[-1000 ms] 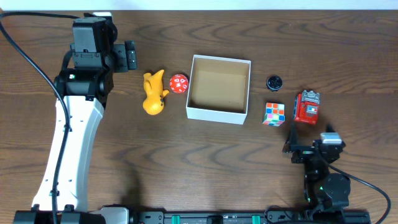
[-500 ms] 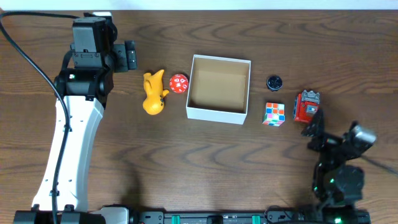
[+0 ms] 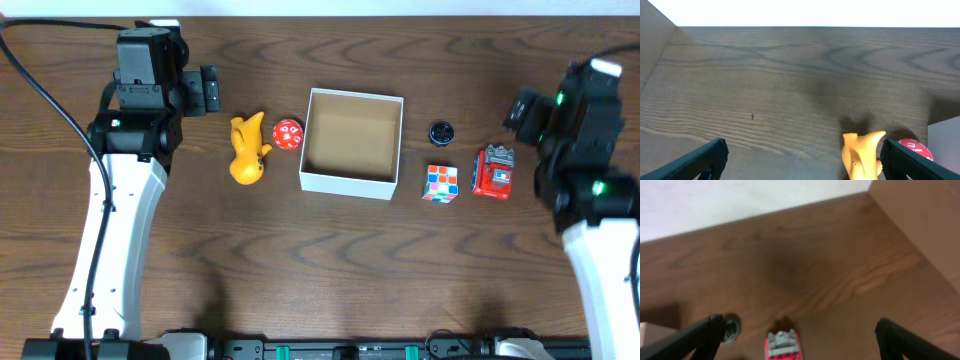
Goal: Pack container
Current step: 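Lift the right arm and move the right gripper over the red toy robot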
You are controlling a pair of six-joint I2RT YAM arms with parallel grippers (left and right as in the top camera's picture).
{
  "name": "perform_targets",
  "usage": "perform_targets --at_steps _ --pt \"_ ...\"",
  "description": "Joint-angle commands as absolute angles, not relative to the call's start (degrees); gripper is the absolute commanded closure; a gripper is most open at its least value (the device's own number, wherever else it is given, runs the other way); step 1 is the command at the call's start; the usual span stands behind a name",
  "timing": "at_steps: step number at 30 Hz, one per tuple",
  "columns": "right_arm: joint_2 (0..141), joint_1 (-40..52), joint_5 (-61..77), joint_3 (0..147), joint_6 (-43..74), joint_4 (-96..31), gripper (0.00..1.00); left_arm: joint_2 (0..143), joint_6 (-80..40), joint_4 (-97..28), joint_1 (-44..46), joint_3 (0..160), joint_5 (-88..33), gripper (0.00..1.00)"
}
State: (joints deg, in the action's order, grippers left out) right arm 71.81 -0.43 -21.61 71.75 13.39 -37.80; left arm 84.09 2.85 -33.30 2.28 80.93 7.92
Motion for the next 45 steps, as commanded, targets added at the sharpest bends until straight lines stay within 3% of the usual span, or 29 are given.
perform_targets --at_steps 1,6,11,20,24,45 --pt "76.55 -4.14 -17.15 79.48 13.19 -43.53 0.01 83.74 3.18 -33.39 2.00 82.00 8.58 0.02" --pt "80.64 -9.56 -4.73 81.78 13.19 -53.80 0.01 83.74 3.18 -33.39 2.00 82.00 8.58 0.02" --pt "83.57 -11.29 -3.53 81.78 12.08 -60.27 0.01 83.74 3.18 -33.39 2.00 82.00 8.58 0.02" --pt "84.38 -11.33 -1.91 81.69 9.21 -60.75 0.01 83.74 3.18 -33.41 2.00 82.00 8.58 0.02" --pt "86.32 -11.11 -4.14 81.67 9.10 -61.36 0.06 83.74 3.18 -33.39 2.00 82.00 8.58 0.02" --pt "106.17 -8.54 -1.23 81.65 3.95 -55.29 0.01 83.74 3.18 -33.39 2.00 82.00 8.58 0.02"
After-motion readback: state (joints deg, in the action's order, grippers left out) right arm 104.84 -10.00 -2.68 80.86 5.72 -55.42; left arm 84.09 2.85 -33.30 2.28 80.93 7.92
